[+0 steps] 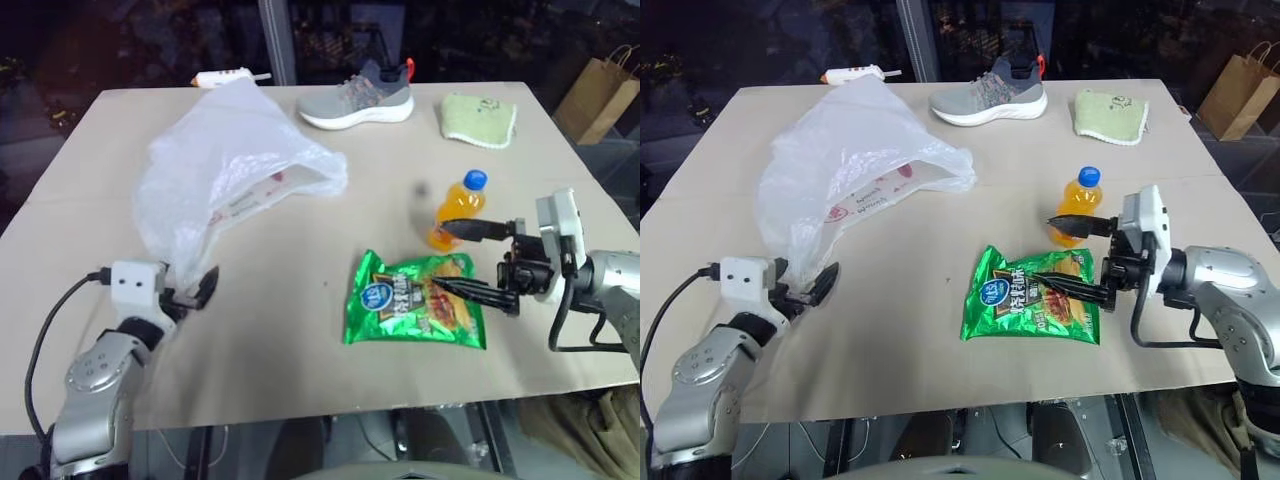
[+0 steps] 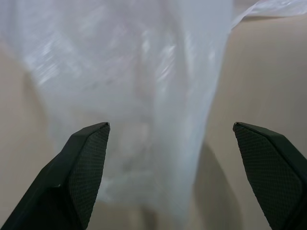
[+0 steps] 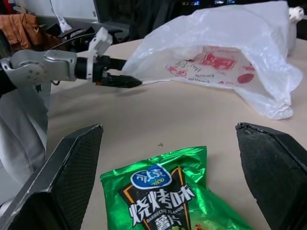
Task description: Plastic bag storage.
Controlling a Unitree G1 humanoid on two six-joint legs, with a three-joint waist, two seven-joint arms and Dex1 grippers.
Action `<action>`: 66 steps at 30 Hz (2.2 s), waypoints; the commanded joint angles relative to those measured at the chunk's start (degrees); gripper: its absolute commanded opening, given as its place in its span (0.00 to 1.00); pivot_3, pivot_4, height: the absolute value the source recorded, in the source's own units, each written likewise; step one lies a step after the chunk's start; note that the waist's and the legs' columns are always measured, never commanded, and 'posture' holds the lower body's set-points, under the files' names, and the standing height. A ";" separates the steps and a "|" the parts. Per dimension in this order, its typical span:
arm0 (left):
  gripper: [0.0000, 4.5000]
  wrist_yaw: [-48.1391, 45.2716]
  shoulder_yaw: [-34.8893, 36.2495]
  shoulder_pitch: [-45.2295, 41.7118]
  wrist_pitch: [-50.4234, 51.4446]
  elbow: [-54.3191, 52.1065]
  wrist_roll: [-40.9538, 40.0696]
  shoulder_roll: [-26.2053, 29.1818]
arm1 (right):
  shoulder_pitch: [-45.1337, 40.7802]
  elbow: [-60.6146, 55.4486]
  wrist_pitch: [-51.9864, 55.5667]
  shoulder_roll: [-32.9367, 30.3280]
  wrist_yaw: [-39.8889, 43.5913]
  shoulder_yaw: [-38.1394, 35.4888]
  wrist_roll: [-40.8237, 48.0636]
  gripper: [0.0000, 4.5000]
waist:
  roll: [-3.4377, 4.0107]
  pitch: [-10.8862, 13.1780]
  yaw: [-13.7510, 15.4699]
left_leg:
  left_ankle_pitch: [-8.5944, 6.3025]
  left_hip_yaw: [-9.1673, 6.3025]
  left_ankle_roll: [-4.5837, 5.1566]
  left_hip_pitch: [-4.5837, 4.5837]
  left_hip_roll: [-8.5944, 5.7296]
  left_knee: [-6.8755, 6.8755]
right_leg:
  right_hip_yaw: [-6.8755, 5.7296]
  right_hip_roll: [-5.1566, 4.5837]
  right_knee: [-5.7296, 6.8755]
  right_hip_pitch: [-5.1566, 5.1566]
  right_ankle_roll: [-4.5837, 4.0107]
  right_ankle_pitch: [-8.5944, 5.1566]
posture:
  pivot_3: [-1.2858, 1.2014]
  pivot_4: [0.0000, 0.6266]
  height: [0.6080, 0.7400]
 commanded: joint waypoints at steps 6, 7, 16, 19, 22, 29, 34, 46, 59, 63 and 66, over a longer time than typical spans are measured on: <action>0.25 -0.94 0.51 0.08 0.08 -1.86 -0.55 0.80 | 0.60 -0.67 -2.09 -0.24 -0.16 -0.24 -2.71 1.00 | 0.00 0.00 -0.07 | 0.00 -0.01 0.00 -0.01 0.00 0.00 | 0.00 -0.01 0.00 0.00 0.00 0.00 | 0.52 0.24 1.00; 0.18 -1.08 0.55 0.35 0.12 -2.32 -0.76 0.77 | 0.76 -0.54 -2.17 -0.23 -0.08 -0.34 -2.91 1.00 | 0.00 0.00 -0.05 | 0.00 -0.01 0.00 -0.02 0.00 0.00 | -0.01 -0.01 0.00 0.00 0.00 0.00 | 0.52 0.24 1.00; 0.02 -5.56 6.68 -0.74 11.03 -13.37 -22.31 1.84 | 4.81 9.10 4.17 -3.89 -8.37 3.16 -12.98 1.00 | -0.02 0.00 0.43 | 0.00 -0.12 0.00 -0.18 -0.01 0.13 | -0.14 -0.05 0.00 -0.05 0.00 0.00 | 0.52 0.24 1.00; 0.02 -6.30 8.44 0.45 15.31 -15.68 -28.73 3.52 | 4.23 11.23 10.79 -3.85 -10.74 3.11 -11.97 1.00 | 0.06 0.02 0.48 | 0.00 -0.14 0.00 -0.27 -0.01 0.21 | -0.16 -0.06 0.01 -0.10 -0.01 0.01 | 0.52 0.24 1.00; 0.02 -6.76 9.80 2.43 18.60 -16.89 -33.24 5.01 | 3.60 12.37 17.73 -3.29 -10.83 2.66 -8.75 1.00 | 0.08 0.02 0.44 | 0.00 -0.14 0.00 -0.25 0.00 0.23 | -0.15 -0.03 0.06 -0.11 -0.01 0.00 | 0.52 0.24 1.00; 0.02 -6.03 10.16 3.42 22.01 -18.88 -40.42 6.10 | 2.58 8.65 33.80 0.41 -12.04 0.68 4.14 1.00 | 0.03 0.00 0.77 | 0.00 -0.31 0.00 -0.32 -0.01 0.33 | -0.31 -0.01 0.07 -0.07 -0.02 -0.01 | 0.52 0.24 1.00; 0.00 -7.16 8.90 3.99 23.67 -19.82 -43.05 7.35 | 2.53 6.80 38.10 3.31 -14.55 -0.36 8.95 0.91 | 0.04 0.01 0.80 | 0.00 -0.38 0.00 -0.38 -0.03 0.36 | -0.37 -0.02 0.06 -0.07 -0.02 -0.01 | 0.52 0.24 1.00; 0.00 -9.30 6.28 0.77 25.00 -18.27 -45.05 10.35 | 2.66 5.45 39.98 10.06 -22.85 -1.47 11.84 0.01 | 0.05 0.01 0.76 | 0.00 -0.47 0.00 -0.43 -0.04 0.35 | -0.45 -0.01 0.05 -0.09 -0.03 -0.01 | 0.52 0.24 1.00; 0.00 -11.29 3.16 -1.40 25.08 -16.67 -44.43 10.11 | -0.91 9.07 40.75 13.69 -29.75 -7.47 17.51 0.13 | 0.09 0.03 0.80 | 0.00 -0.55 0.00 -0.50 -0.05 0.35 | -0.53 0.00 0.02 -0.09 -0.04 -0.01 | 0.52 0.24 1.00; 0.00 -12.00 2.70 -0.89 24.72 -16.20 -43.56 10.15 | 0.70 8.03 39.06 12.36 -26.52 -5.69 17.31 0.53 | 0.09 0.03 0.75 | 0.00 -0.54 0.00 -0.53 -0.06 0.34 | -0.53 -0.01 -0.04 -0.10 -0.03 -0.01 | 0.52 0.24 1.00; 0.00 -12.13 2.51 -1.02 24.62 -16.04 -43.25 9.99 | 1.18 8.92 38.02 13.23 -26.86 -4.41 16.24 0.86 | 0.10 0.04 0.61 | 0.00 -0.55 0.00 -0.51 -0.03 0.33 | -0.54 0.01 -0.04 -0.10 -0.03 -0.02 | 0.52 0.24 1.00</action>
